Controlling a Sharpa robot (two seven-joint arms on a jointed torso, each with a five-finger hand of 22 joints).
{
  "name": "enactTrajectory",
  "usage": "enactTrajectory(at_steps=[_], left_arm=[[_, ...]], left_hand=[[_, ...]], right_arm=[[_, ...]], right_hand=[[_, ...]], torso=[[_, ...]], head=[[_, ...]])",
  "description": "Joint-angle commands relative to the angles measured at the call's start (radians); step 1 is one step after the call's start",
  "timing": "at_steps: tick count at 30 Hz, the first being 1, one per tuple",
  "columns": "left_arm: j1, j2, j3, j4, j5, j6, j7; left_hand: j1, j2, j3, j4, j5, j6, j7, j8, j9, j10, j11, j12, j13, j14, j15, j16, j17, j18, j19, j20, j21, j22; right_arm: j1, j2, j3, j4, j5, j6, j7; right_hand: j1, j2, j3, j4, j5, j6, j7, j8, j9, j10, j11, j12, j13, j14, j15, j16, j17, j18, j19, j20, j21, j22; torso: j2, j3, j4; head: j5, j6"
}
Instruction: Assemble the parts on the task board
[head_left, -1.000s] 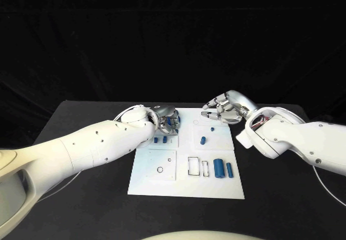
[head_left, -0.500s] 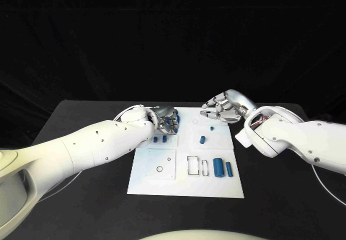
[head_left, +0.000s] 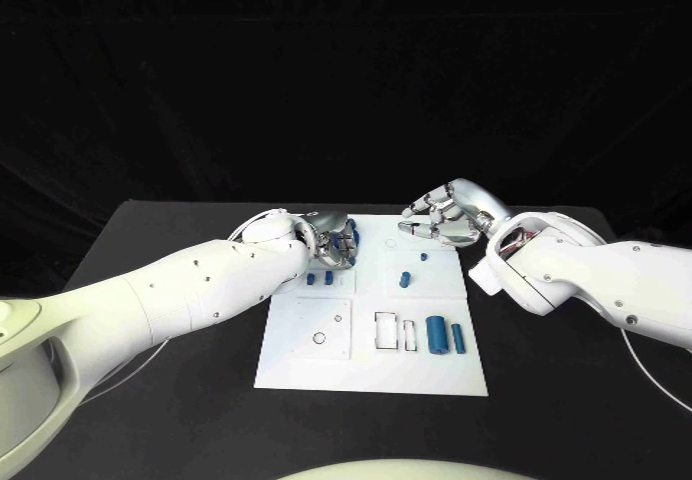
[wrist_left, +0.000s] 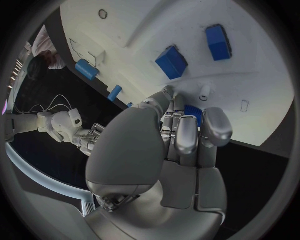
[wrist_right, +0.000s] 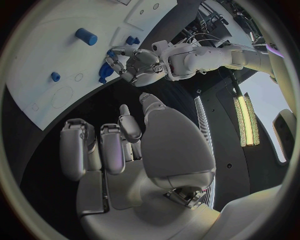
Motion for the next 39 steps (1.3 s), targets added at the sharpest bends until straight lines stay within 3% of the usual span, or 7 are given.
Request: enactTrajectory(at_steps=[1,17,24,32,39], left_arm=[[-0.005,0.004,-0.002,0.001,0.016,0.03,0.01],[-0.005,0.004,-0.002,0.005,0.023,0.041,0.01],[-0.005,0.004,-0.002,0.004,0.024,0.049,0.009],[-0.005,0.004,-0.002,0.002,0.043,0.062,0.031],[-0.005,0.003,-0.002,0.001,0.061,0.044,0.042]], left_hand=[[-0.011,-0.005,0.01,0.0,-0.003,-0.008,0.003,-0.01,-0.006,0.01,0.0,-0.013,-0.006,0.011,-0.002,0.006,-0.003,-0.017,0.004,-0.001,0.007,0.002],[-0.021,-0.016,0.024,-0.009,-0.004,-0.027,0.002,-0.036,-0.022,0.018,-0.001,-0.047,-0.019,0.01,-0.002,0.008,-0.009,-0.016,0.001,-0.001,0.01,0.005],[-0.017,-0.001,0.044,-0.019,-0.004,0.016,-0.001,-0.024,-0.021,0.041,-0.002,-0.057,-0.022,0.01,-0.003,0.011,-0.013,-0.017,0.0,-0.002,0.012,0.008],[-0.013,0.026,0.073,-0.041,-0.004,0.074,-0.015,-0.01,-0.019,0.092,-0.018,-0.071,-0.021,0.006,-0.014,0.009,-0.025,-0.016,-0.002,-0.01,0.015,0.011],[-0.019,0.028,0.075,-0.046,-0.004,0.082,-0.016,-0.012,-0.02,0.101,-0.019,-0.078,-0.022,0.006,-0.016,0.01,-0.026,-0.017,-0.001,-0.013,0.017,0.014]], right_arm=[[-0.001,0.001,0.0,0.002,-0.012,0.013,0.007],[-0.001,0.0,0.0,0.003,-0.012,0.014,0.006],[-0.001,-0.001,0.0,0.003,-0.012,0.014,0.006],[-0.001,-0.001,0.0,0.004,-0.012,0.014,0.005],[-0.001,-0.001,0.0,0.004,-0.012,0.014,0.005]], right_hand=[[0.005,0.008,0.004,0.001,0.004,0.002,-0.002,0.007,0.001,-0.001,-0.002,-0.001,0.001,0.054,-0.006,-0.003,0.051,0.007,-0.007,-0.001,-0.006,0.136],[0.006,0.009,0.005,0.001,0.005,0.003,-0.002,0.007,0.002,-0.001,-0.003,0.0,0.001,0.054,-0.006,-0.004,0.05,0.007,-0.007,-0.001,-0.007,0.136],[0.006,0.009,0.005,0.001,0.005,0.003,-0.002,0.007,0.002,-0.001,-0.003,0.0,0.001,0.054,-0.006,-0.004,0.05,0.007,-0.007,-0.001,-0.007,0.136],[0.006,0.009,0.005,0.001,0.006,0.004,-0.002,0.008,0.002,0.001,-0.003,0.001,0.003,0.054,-0.006,-0.003,0.051,0.008,-0.008,-0.001,-0.007,0.135],[0.006,0.009,0.005,0.001,0.006,0.004,-0.002,0.008,0.002,0.001,-0.003,0.001,0.003,0.054,-0.006,-0.003,0.051,0.008,-0.008,-0.001,-0.007,0.135]], torso=[[0.001,0.0006,-0.0001],[0.0,0.0004,0.0003],[0.0,0.0002,0.0002],[0.0,0.0001,0.0008],[0.0,0.0002,0.0002]], head=[[-0.001,0.0],[-0.002,0.0],[-0.002,-0.001],[-0.003,-0.001],[-0.003,0.0]])
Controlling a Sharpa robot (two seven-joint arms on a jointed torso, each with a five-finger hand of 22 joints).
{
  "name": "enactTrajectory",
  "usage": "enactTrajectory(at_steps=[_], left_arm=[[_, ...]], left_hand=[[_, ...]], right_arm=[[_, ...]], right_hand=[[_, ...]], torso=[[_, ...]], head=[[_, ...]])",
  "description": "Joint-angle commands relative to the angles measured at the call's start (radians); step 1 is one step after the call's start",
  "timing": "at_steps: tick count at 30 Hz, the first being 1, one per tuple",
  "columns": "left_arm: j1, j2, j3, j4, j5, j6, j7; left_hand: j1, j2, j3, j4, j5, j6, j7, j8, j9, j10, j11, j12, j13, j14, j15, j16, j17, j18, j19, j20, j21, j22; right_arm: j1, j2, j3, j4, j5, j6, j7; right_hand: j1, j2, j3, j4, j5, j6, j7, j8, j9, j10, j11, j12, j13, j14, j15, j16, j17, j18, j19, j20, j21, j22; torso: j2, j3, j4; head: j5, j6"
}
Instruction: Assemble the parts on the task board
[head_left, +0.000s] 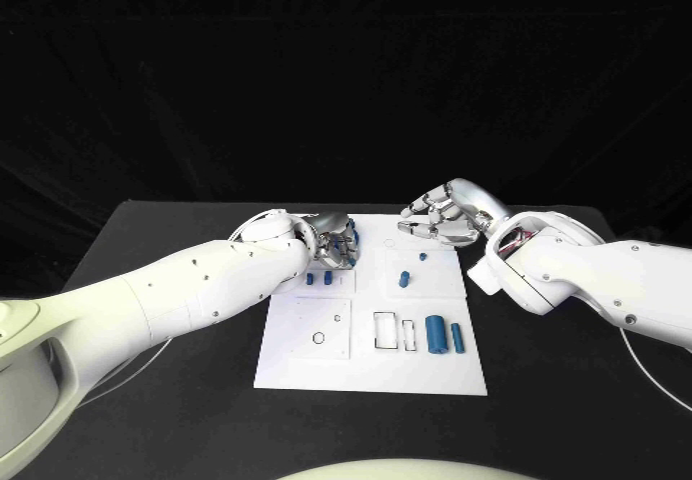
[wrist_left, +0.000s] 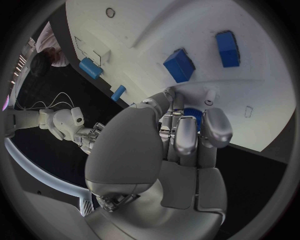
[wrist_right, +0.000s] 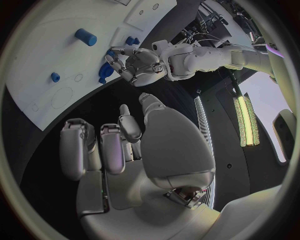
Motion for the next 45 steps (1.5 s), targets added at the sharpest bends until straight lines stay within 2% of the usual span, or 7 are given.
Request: enactTrajectory(at_steps=[1,12,17,24,33,40,45], left_arm=[[-0.005,0.001,-0.003,0.001,0.028,0.018,0.022],[-0.004,-0.035,0.01,0.032,0.063,-0.014,0.021],[-0.001,-0.082,0.032,0.081,0.096,-0.025,0.022],[0.0,-0.137,0.048,0.123,0.127,-0.04,0.02],[0.0,-0.173,0.051,0.125,0.142,-0.036,0.005],[0.0,-0.171,0.051,0.107,0.139,-0.014,-0.005],[0.0,-0.165,0.051,0.092,0.135,0.008,-0.008]], left_hand=[[-0.005,0.008,0.007,-0.002,-0.004,0.009,0.001,0.002,0.001,0.008,-0.001,-0.005,-0.001,0.002,-0.005,0.001,0.001,-0.017,-0.001,-0.005,0.005,0.0],[-0.016,0.0,0.006,-0.007,-0.004,0.008,0.005,-0.005,-0.003,0.013,0.002,-0.017,-0.003,0.003,-0.004,0.004,0.001,-0.017,-0.003,-0.007,0.004,-0.001],[-0.029,-0.008,0.003,-0.007,-0.004,0.009,0.006,-0.011,-0.006,0.017,0.003,-0.026,-0.004,0.003,-0.003,0.006,0.001,-0.017,-0.003,-0.007,0.004,-0.002],[-0.035,-0.011,0.002,-0.008,-0.004,0.012,0.006,-0.012,-0.007,0.021,0.004,-0.03,-0.004,0.004,-0.002,0.007,0.001,-0.017,-0.002,-0.007,0.006,0.001],[-0.037,-0.012,0.002,-0.008,-0.004,0.012,0.006,-0.013,-0.008,0.022,0.004,-0.031,-0.004,0.004,-0.002,0.008,0.001,-0.017,-0.002,-0.007,0.006,0.001],[-0.037,-0.012,0.002,-0.008,-0.004,0.012,0.006,-0.013,-0.008,0.022,0.004,-0.031,-0.004,0.004,-0.002,0.008,0.001,-0.017,-0.002,-0.007,0.006,0.001],[-0.037,-0.012,0.002,-0.008,-0.004,0.013,0.006,-0.013,-0.008,0.023,0.003,-0.032,-0.004,0.004,-0.002,0.008,0.001,-0.017,-0.002,-0.007,0.007,0.002]], right_arm=[[-0.001,0.001,0.0,0.002,-0.011,0.012,0.005],[-0.001,0.0,0.0,-0.002,-0.011,0.011,0.006],[-0.001,-0.001,0.0,-0.006,-0.011,0.01,0.005],[-0.001,-0.002,0.0,-0.007,-0.011,0.01,0.005],[-0.001,-0.003,0.0,-0.009,-0.011,0.011,0.003],[-0.001,-0.002,0.0,-0.009,-0.011,0.012,0.002],[-0.001,-0.001,0.0,-0.009,-0.011,0.013,0.003]], right_hand=[[0.002,0.005,0.005,0.001,0.006,0.004,-0.002,0.004,0.001,0.001,-0.003,0.001,0.001,0.054,-0.006,-0.003,0.052,0.007,-0.008,-0.001,-0.004,0.135],[0.002,0.005,0.005,0.001,0.006,0.004,-0.002,0.004,0.001,0.001,-0.003,0.001,0.001,0.054,-0.006,-0.003,0.052,0.007,-0.008,-0.001,-0.004,0.135],[0.002,0.005,0.005,0.001,0.006,0.004,-0.002,0.004,0.001,0.001,-0.003,0.001,0.001,0.054,-0.006,-0.003,0.052,0.007,-0.008,-0.001,-0.004,0.135],[0.002,0.005,0.005,0.001,0.006,0.004,-0.002,0.004,0.001,0.001,-0.003,0.001,0.001,0.054,-0.006,-0.003,0.052,0.007,-0.008,-0.001,-0.004,0.135],[0.002,0.005,0.005,0.001,0.006,0.004,-0.002,0.004,0.001,0.001,-0.003,0.001,0.001,0.054,-0.006,-0.003,0.052,0.007,-0.008,-0.001,-0.004,0.135],[0.002,0.005,0.005,0.001,0.006,0.004,-0.002,0.004,0.001,0.001,-0.003,0.001,0.001,0.054,-0.006,-0.003,0.052,0.007,-0.008,-0.001,-0.004,0.135],[0.002,0.005,0.005,0.001,0.006,0.004,-0.002,0.004,0.001,0.001,-0.003,0.001,0.001,0.054,-0.006,-0.003,0.052,0.007,-0.008,-0.001,-0.004,0.135]], torso=[[0.0,0.0002,-0.0004],[-0.002,-0.0002,0.0007],[-0.003,0.0003,0.0023],[-0.007,-0.002,0.0082],[-0.005,-0.002,0.0047],[-0.004,-0.0016,0.0064],[-0.004,-0.0005,0.0045]], head=[[0.001,0.001],[0.0,0.008],[0.004,0.014],[0.0,0.011],[0.002,0.013],[0.004,0.012],[0.005,0.011]])
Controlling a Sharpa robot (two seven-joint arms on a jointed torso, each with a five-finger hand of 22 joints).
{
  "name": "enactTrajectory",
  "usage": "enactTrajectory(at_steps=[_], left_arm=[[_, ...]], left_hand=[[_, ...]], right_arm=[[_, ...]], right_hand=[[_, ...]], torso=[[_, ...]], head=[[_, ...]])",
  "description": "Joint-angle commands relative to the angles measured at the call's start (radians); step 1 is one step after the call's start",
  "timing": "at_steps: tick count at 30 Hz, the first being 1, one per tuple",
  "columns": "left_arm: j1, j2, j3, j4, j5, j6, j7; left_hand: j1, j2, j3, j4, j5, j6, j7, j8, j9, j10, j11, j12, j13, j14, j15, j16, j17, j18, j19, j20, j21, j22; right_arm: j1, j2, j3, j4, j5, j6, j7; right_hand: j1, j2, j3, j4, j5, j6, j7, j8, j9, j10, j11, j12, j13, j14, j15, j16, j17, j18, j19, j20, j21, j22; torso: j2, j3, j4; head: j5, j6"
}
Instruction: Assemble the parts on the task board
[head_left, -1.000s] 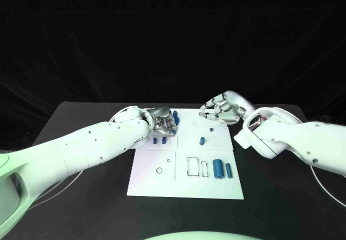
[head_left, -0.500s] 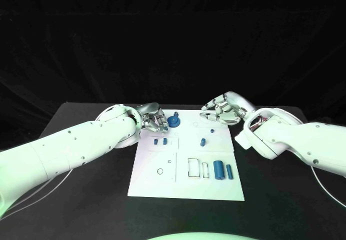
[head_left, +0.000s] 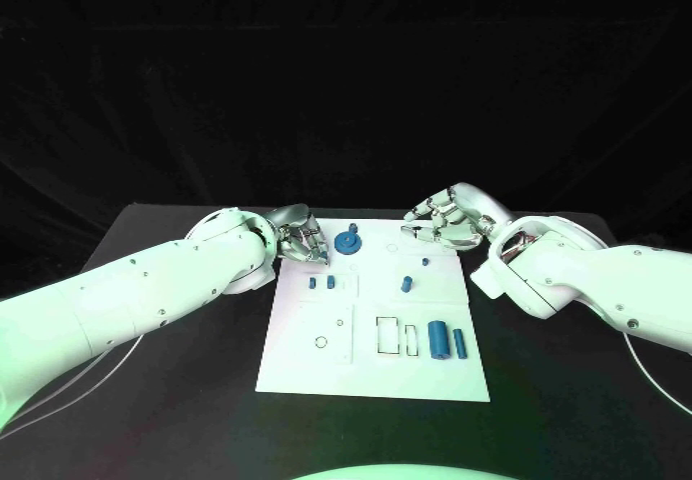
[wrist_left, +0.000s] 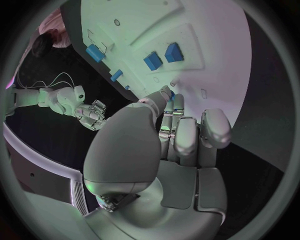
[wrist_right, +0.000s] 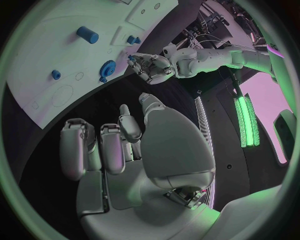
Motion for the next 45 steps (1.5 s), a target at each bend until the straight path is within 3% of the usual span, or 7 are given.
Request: enactTrajectory(at_steps=[1,12,17,45], left_arm=[[0.001,0.006,0.0,-0.009,0.006,0.035,-0.007],[-0.001,0.027,-0.001,-0.037,0.004,0.051,-0.003],[-0.001,0.036,-0.002,-0.045,0.004,0.058,0.0],[-0.002,0.043,-0.004,-0.057,-0.028,0.09,-0.026]], left_hand=[[-0.009,0.0,0.0,-0.006,-0.004,0.007,0.001,-0.007,-0.002,0.005,0.0,-0.007,-0.001,0.004,-0.002,0.004,-0.001,-0.017,0.002,-0.003,0.003,0.0],[-0.01,-0.001,0.0,-0.006,-0.004,0.008,0.001,-0.008,-0.002,0.005,0.0,-0.008,-0.001,0.004,-0.002,0.004,-0.001,-0.017,0.002,-0.003,0.003,0.0],[-0.01,-0.001,0.0,-0.006,-0.004,0.008,0.001,-0.008,-0.002,0.005,0.0,-0.008,-0.001,0.004,-0.002,0.004,-0.001,-0.017,0.002,-0.003,0.003,0.0],[-0.012,0.0,0.001,-0.007,-0.004,0.011,0.0,-0.008,-0.003,0.009,-0.001,-0.01,-0.001,0.004,-0.003,0.004,-0.002,-0.018,0.002,-0.003,0.004,0.001]], right_arm=[[-0.001,0.001,0.0,0.0,-0.01,0.013,0.003],[-0.001,0.003,0.0,0.002,-0.01,0.01,0.003],[-0.001,0.003,0.0,0.002,-0.01,0.01,0.003],[-0.002,0.003,0.0,0.002,-0.01,0.009,0.002]], right_hand=[[0.002,0.005,0.005,0.001,0.006,0.004,-0.002,0.004,0.001,0.001,-0.003,0.001,0.001,0.054,-0.006,-0.003,0.051,0.007,-0.008,-0.001,-0.004,0.135],[0.002,0.005,0.005,0.001,0.006,0.004,-0.002,0.004,0.001,0.001,-0.003,0.001,0.001,0.054,-0.006,-0.003,0.051,0.007,-0.008,-0.001,-0.004,0.135],[0.002,0.005,0.005,0.001,0.006,0.004,-0.002,0.004,0.001,0.001,-0.003,0.001,0.001,0.054,-0.006,-0.003,0.051,0.007,-0.008,-0.001,-0.004,0.135],[0.002,0.007,0.006,0.001,0.007,0.005,-0.003,0.005,0.001,0.0,-0.003,0.001,0.0,0.054,-0.006,-0.004,0.05,0.008,-0.009,-0.001,-0.006,0.134]], torso=[[0.0,0.0014,-0.0007],[0.0,0.0,-0.0028],[0.001,0.0013,-0.0017],[0.0,0.0015,-0.0014]], head=[[0.001,-0.001],[0.002,-0.002],[0.002,-0.002],[0.001,-0.002]])
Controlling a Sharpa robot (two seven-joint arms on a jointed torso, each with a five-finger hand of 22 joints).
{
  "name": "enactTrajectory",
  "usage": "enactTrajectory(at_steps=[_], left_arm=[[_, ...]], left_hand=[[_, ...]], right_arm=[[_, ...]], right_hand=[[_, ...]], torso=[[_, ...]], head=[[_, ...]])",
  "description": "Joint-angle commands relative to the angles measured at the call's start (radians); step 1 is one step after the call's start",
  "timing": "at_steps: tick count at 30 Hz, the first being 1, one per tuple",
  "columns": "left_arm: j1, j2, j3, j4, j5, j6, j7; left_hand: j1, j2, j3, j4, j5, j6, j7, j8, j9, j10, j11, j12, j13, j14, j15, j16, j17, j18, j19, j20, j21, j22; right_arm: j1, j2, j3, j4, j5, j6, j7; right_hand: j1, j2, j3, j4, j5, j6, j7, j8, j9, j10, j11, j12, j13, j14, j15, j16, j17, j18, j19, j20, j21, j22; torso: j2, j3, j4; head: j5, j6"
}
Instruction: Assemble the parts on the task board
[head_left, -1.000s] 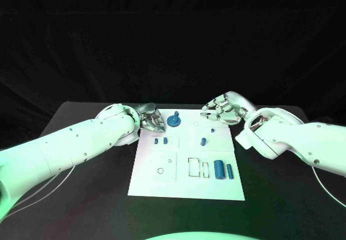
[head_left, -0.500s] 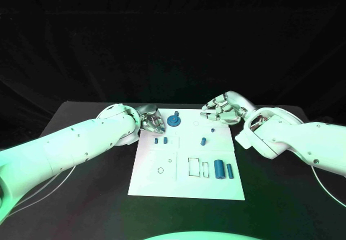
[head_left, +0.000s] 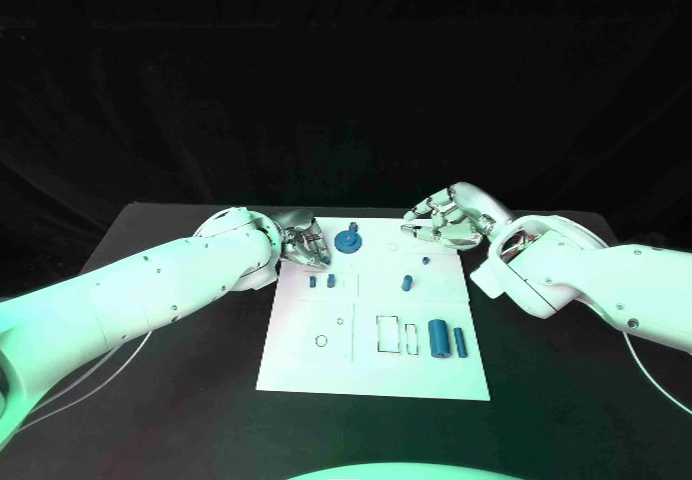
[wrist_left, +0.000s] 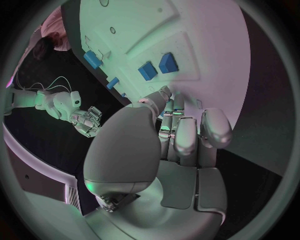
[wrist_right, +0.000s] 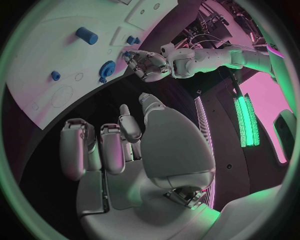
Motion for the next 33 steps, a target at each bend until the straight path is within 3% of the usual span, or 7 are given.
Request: enactTrajectory(at_steps=[1,26,29,31,33], left_arm=[[0.0,0.004,0.0,-0.001,-0.011,0.016,-0.008],[0.0,0.007,-0.001,-0.015,-0.018,0.038,-0.029],[0.0,0.006,-0.001,-0.015,-0.018,0.033,-0.032],[0.0,0.003,-0.001,-0.015,-0.018,0.028,-0.034],[0.0,0.0,-0.001,-0.016,-0.018,0.022,-0.036]], left_hand=[[-0.012,0.0,0.001,-0.007,-0.004,0.004,0.0,-0.004,-0.001,0.009,-0.001,-0.006,-0.001,0.004,-0.003,0.004,-0.001,-0.018,0.002,-0.003,0.004,0.0],[-0.027,-0.017,-0.003,-0.012,-0.004,-0.017,0.014,-0.029,-0.015,0.009,0.008,-0.029,-0.003,0.002,0.004,0.005,-0.008,-0.017,0.0,0.0,0.002,-0.002],[-0.03,-0.023,-0.004,-0.014,-0.004,-0.033,0.021,-0.04,-0.021,0.01,0.013,-0.034,-0.002,0.002,0.007,0.005,-0.009,-0.017,-0.002,0.002,0.0,-0.004],[-0.032,-0.027,-0.003,-0.015,-0.004,-0.06,0.032,-0.048,-0.031,0.013,0.019,-0.038,-0.001,0.001,0.012,0.007,-0.01,-0.017,-0.002,0.006,0.001,-0.004],[-0.032,-0.03,-0.002,-0.017,-0.004,-0.085,0.04,-0.048,-0.039,0.015,0.024,-0.042,-0.001,0.001,0.016,0.009,-0.01,-0.017,-0.002,0.009,0.0,-0.004]], right_arm=[[-0.001,0.001,0.0,0.001,-0.01,0.009,0.003],[-0.001,-0.005,0.0,0.005,-0.015,0.01,-0.001],[-0.001,-0.006,0.0,0.003,-0.016,0.016,-0.007],[-0.001,-0.006,0.0,0.0,-0.022,0.024,-0.015],[-0.001,-0.007,0.0,-0.004,-0.044,0.042,-0.032]], right_hand=[[0.002,0.007,0.006,0.001,0.003,0.005,-0.003,0.005,0.001,0.0,-0.003,0.001,0.0,0.054,-0.006,-0.004,0.051,0.008,-0.009,-0.001,-0.006,0.134],[0.003,0.006,0.006,0.0,0.004,0.004,-0.003,0.005,0.001,-0.012,-0.003,-0.013,-0.015,0.052,-0.006,-0.01,0.043,0.01,-0.014,-0.001,-0.016,0.128],[0.005,0.004,0.01,-0.001,0.005,-0.006,0.0,0.002,-0.001,-0.114,-0.001,-0.133,-0.137,0.047,-0.005,-0.024,0.026,0.017,-0.031,-0.001,-0.047,0.111],[0.009,0.003,0.017,0.001,0.005,-0.019,0.003,-0.003,-0.003,-0.253,0.002,-0.315,-0.315,0.038,-0.004,-0.052,-0.012,0.02,-0.038,0.0,-0.061,0.104],[0.016,0.002,0.028,0.003,0.005,-0.022,0.006,-0.002,-0.002,-0.301,0.003,-0.407,-0.393,0.028,-0.002,-0.08,-0.05,0.024,-0.049,0.001,-0.083,0.092]], torso=[[0.0,0.0002,-0.0003],[0.0,-0.0005,0.0001],[0.0,-0.0006,-0.0001],[0.0,-0.0006,0.0002],[-0.001,-0.0009,0.0012]], head=[[-0.002,0.002],[-0.004,0.0],[-0.004,0.0],[-0.004,0.0],[-0.006,0.0]])
